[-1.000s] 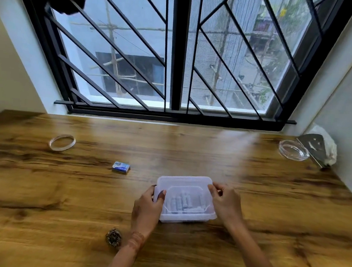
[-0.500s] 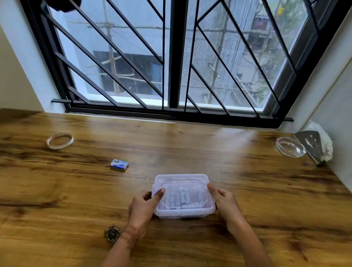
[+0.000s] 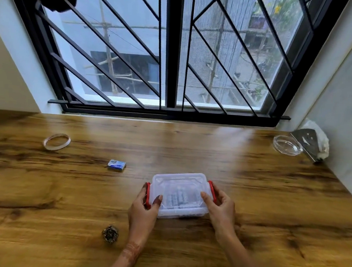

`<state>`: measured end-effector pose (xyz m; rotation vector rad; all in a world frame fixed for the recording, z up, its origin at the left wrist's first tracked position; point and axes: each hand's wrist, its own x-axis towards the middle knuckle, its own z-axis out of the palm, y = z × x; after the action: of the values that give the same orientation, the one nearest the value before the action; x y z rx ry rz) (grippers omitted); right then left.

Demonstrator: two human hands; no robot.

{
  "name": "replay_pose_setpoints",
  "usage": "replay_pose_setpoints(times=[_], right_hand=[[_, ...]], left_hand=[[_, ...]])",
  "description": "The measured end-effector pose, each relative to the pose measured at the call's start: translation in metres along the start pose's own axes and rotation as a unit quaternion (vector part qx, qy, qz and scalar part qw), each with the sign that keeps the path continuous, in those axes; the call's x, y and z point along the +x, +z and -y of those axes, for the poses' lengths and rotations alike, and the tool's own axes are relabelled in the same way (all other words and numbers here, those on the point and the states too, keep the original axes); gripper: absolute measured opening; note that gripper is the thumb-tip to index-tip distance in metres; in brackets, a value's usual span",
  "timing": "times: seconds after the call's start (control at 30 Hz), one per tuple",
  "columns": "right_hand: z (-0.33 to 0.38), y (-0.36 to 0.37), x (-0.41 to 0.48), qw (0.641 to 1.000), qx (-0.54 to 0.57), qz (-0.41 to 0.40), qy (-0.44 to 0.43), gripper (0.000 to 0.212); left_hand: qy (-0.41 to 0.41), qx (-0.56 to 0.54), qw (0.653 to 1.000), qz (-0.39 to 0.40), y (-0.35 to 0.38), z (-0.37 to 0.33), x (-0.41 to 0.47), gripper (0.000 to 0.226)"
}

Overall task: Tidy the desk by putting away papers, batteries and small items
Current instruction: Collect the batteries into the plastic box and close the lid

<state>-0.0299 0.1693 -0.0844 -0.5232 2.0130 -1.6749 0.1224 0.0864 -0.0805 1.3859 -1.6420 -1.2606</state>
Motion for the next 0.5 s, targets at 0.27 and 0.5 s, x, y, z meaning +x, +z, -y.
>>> replay_pose_setpoints(times=[0.27,0.5], right_hand=[[-0.0001,0.0038,-0.0034,0.997,-0.055,0.018,-0.046,0.045],[-0.0005,0.0005,-0.0028,0.995,-0.072,0.025,-0.069,0.044]], left_hand=[[0.018,0.026,0.999,0.008,0.0059,-0.0031,-0.0043,0.055],[0.027,0.030,0.999,0.009,0.0009,-0.0014,-0.0024,0.055]])
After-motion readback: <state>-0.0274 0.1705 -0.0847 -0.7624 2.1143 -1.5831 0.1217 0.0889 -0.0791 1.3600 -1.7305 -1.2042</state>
